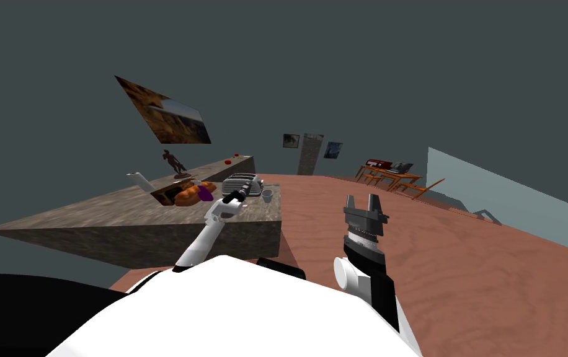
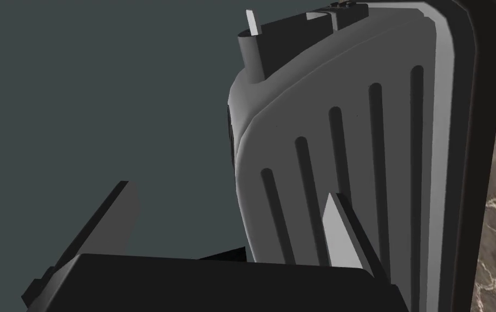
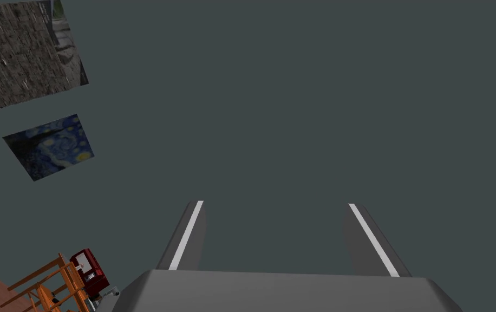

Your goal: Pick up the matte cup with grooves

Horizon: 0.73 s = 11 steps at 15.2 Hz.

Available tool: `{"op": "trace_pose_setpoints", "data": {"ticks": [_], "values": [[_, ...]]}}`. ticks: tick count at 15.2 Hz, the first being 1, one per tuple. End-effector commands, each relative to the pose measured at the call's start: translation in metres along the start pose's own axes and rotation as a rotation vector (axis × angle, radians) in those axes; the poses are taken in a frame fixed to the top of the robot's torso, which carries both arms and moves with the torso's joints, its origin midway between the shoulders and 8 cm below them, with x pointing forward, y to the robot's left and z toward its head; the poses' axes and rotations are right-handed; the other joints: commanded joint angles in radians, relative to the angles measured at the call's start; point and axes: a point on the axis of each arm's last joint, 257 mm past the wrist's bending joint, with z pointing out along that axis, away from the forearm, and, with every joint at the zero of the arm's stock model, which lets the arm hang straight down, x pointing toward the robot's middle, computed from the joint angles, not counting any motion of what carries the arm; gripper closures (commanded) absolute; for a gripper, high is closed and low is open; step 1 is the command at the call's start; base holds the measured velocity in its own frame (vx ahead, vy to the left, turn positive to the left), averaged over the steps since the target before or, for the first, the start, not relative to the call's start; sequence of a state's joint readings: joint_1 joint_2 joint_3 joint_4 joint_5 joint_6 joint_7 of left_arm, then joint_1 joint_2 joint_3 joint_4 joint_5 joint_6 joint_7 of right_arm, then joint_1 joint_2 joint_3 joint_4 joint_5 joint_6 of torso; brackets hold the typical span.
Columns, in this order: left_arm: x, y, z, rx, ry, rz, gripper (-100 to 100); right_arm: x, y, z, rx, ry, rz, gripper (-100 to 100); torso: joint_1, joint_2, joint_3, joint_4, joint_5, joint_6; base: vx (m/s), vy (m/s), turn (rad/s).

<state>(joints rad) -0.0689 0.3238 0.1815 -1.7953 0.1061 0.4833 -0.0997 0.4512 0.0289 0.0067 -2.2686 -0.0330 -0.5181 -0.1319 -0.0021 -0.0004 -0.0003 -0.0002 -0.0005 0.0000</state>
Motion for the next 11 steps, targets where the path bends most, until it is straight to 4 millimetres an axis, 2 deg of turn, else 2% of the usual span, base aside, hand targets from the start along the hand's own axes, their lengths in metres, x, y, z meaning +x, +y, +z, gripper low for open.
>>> {"op": "trace_pose_setpoints", "data": {"ticks": [1, 2, 5, 6, 9, 10, 11], "values": [[-0.001, 0.008, 0.001, -0.032, 0.003, 0.002, -100, 0.000, 0.000, 0.000, 0.000, 0.000, 0.000, 0, 0.000, 0.000, 0.000, 0.000, 0.000, 0.000, 0.001, -0.016, 0.002], [-0.004, 0.008, 0.011, -0.058, 0.002, 0.013, -100, 0.000, 0.000, 0.000, 0.000, 0.000, 0.000, 0, 0.001, 0.000, 0.000, 0.000, 0.000, 0.000, -0.001, -0.026, -0.038], [-0.003, 0.020, 0.010, -0.103, 0.007, 0.013, -100, 0.000, 0.000, 0.000, 0.000, 0.000, 0.000, 0, 0.000, 0.000, 0.000, 0.000, 0.000, 0.000, 0.002, -0.024, -0.027], [-0.006, 0.018, 0.019, -0.126, 0.007, 0.023, -100, 0.000, 0.000, 0.000, 0.000, 0.000, 0.000, 0, 0.001, 0.000, 0.000, 0.000, 0.000, 0.000, 0.004, -0.026, -0.028], [-0.004, 0.031, 0.017, -0.173, 0.013, 0.023, -100, 0.000, 0.000, 0.000, 0.000, 0.000, 0.000, 0, 0.000, 0.000, 0.000, 0.000, 0.000, 0.000, 0.006, -0.022, -0.030], [-0.007, 0.028, 0.025, -0.191, 0.014, 0.031, -100, 0.000, 0.000, 0.000, 0.000, 0.000, 0.000, 0, 0.001, 0.000, 0.000, 0.000, 0.000, 0.000, 0.001, -0.021, -0.034], [-0.006, 0.033, 0.024, -0.210, 0.017, 0.031, -100, 0.000, 0.000, 0.000, 0.000, 0.000, 0.000, 0, 0.001, 0.000, 0.000, 0.000, 0.000, 0.000, 0.002, -0.029, -0.055]]}}
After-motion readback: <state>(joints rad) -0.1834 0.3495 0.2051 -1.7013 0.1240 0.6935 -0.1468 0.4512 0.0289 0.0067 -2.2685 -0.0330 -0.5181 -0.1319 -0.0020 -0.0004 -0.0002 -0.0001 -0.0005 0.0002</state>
